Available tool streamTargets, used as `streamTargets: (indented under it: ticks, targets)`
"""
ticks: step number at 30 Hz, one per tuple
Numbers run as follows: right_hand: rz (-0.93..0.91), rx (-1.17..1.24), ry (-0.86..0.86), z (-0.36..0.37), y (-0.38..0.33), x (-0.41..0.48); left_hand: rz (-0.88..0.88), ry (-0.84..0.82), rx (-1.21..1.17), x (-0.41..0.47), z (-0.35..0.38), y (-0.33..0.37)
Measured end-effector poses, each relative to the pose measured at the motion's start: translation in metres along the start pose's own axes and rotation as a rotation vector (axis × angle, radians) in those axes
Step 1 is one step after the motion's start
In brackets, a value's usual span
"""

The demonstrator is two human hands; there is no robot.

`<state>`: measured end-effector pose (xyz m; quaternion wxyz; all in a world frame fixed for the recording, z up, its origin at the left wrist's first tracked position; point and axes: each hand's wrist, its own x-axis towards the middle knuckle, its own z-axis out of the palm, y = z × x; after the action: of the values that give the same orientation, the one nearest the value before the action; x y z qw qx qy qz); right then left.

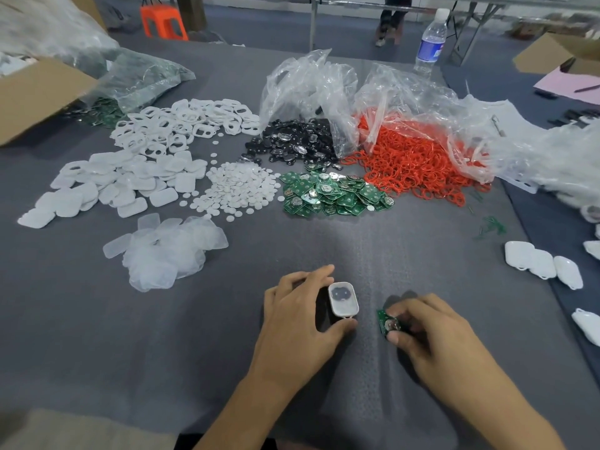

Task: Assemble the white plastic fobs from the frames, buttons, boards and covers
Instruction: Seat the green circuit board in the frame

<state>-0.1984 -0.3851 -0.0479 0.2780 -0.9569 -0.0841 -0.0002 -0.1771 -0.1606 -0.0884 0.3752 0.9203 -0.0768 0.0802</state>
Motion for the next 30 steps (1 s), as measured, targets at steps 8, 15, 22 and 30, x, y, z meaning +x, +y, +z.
streamTargets:
  ticks: [8,15,22,30]
  targets:
    - [-0.062,0.107,0.076,0.002,-0.007,0.006,-0.003,0.008,-0.009,0.001,0.001,-0.002]
    - [-0.142,0.095,0.047,0.011,-0.031,0.032,0.007,0.013,-0.006,0.002,0.003,-0.004]
    - [-0.140,0.062,-0.015,0.017,-0.033,0.047,0.013,0.011,-0.005,0.003,0.002,-0.004]
    - [-0.096,0.085,0.002,0.019,-0.035,0.052,0.003,0.007,-0.010,0.002,0.004,-0.006]
